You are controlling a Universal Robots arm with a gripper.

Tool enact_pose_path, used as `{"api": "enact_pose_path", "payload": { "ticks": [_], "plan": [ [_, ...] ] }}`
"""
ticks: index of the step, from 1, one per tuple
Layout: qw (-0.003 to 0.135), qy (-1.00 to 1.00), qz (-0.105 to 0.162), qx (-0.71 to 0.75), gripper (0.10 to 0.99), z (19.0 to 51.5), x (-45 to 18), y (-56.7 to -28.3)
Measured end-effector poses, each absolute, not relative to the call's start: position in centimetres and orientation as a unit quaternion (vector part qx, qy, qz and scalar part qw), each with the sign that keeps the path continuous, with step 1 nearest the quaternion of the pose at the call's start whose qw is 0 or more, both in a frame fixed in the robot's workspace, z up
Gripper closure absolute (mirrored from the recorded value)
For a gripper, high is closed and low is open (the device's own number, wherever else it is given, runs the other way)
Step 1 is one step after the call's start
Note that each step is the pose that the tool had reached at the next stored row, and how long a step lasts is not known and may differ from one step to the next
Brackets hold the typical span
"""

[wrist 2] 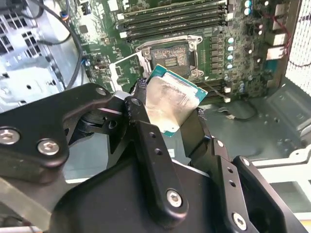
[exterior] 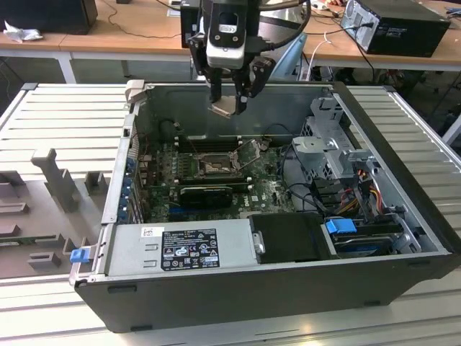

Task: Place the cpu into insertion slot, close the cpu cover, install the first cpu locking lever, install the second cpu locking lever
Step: 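Place the cpu into insertion slot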

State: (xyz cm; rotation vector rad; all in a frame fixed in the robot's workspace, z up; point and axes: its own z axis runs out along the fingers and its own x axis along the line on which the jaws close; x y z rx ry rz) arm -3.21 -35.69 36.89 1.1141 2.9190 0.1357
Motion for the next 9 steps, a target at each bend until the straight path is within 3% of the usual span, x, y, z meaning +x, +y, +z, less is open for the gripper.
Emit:
{"api": "enact_pose_path", "payload": {
  "ticks": [9],
  "plan": [
    [0.012,0.896,0.042,0.443,0.561,36.74,-3.21,-35.69]
  ]
}}
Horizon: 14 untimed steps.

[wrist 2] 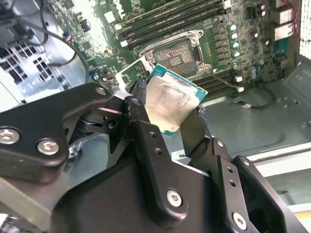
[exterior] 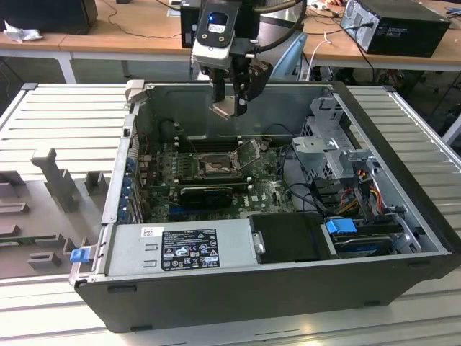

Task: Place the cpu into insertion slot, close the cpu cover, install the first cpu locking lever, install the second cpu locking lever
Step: 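Place the cpu into insertion slot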

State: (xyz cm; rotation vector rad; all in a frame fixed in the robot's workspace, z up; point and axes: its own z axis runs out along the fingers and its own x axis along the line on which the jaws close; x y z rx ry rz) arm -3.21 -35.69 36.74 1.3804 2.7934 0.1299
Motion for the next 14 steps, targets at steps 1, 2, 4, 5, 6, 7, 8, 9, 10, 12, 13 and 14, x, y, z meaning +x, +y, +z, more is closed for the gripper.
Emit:
{"api": "enact_pose_path", "payload": {
  "ticks": [1,2,4,5,6,7,8,9,10,12,13,14],
  "plan": [
    [0.012,0.892,0.041,0.45,0.561,36.73,-3.21,-35.69],
    [0.012,0.887,0.041,0.459,0.561,36.72,-3.21,-35.69],
    [0.013,0.876,0.041,0.48,0.561,36.68,-3.21,-35.69],
    [0.014,0.873,0.041,0.486,0.561,36.67,-3.21,-35.69],
    [0.014,0.87,0.041,0.491,0.561,36.67,-3.21,-35.69],
    [0.014,0.866,0.041,0.499,0.561,36.65,-3.21,-35.69],
    [0.014,0.863,0.041,0.503,0.561,36.65,-3.21,-35.69],
    [0.015,0.86,0.041,0.508,0.561,36.64,-3.21,-35.69],
    [0.015,0.859,0.04,0.51,0.561,36.63,-3.21,-35.69],
    [0.015,0.858,0.04,0.511,0.561,36.53,-3.21,-35.68],
    [0.015,0.858,0.04,0.511,0.561,36.49,-3.21,-35.68],
    [0.015,0.858,0.04,0.511,0.561,36.45,-3.21,-35.68]
  ]
}}
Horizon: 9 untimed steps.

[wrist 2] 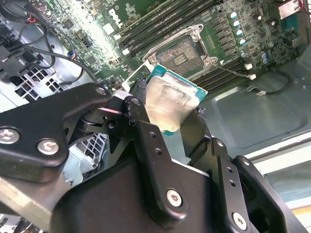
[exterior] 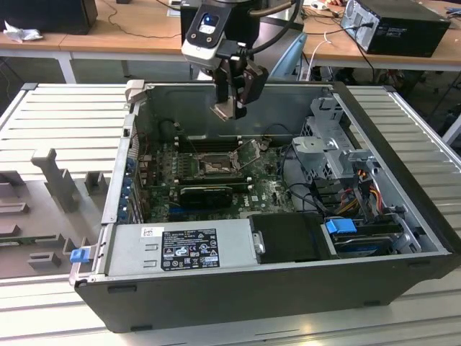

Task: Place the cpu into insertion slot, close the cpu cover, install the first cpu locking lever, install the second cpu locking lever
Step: 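Place the cpu into insertion slot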

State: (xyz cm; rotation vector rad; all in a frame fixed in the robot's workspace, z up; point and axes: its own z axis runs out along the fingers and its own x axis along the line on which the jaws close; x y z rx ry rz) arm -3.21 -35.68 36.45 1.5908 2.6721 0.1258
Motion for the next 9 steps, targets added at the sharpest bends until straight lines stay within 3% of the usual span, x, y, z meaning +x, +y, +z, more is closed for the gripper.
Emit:
{"api": "enact_pose_path", "payload": {
  "ticks": [9],
  "plan": [
    [0.016,0.842,0.04,0.537,0.561,36.11,-3.21,-35.68]
  ]
}}
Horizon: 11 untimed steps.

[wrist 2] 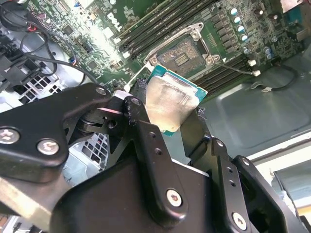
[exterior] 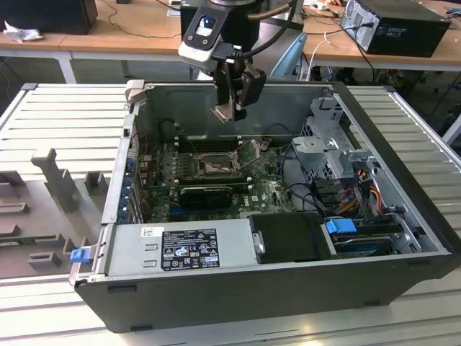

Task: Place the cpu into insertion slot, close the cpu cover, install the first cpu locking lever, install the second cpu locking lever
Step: 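Place the cpu into insertion slot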

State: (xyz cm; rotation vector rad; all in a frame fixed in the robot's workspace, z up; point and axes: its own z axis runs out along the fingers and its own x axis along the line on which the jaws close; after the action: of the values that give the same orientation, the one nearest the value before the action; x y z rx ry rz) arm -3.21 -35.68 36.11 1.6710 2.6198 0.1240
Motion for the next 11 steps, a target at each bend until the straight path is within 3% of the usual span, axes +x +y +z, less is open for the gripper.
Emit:
{"api": "enact_pose_path", "payload": {
  "ticks": [11],
  "plan": [
    [0.019,0.803,0.039,0.594,0.561,35.76,-3.21,-35.68]
  ]
}}
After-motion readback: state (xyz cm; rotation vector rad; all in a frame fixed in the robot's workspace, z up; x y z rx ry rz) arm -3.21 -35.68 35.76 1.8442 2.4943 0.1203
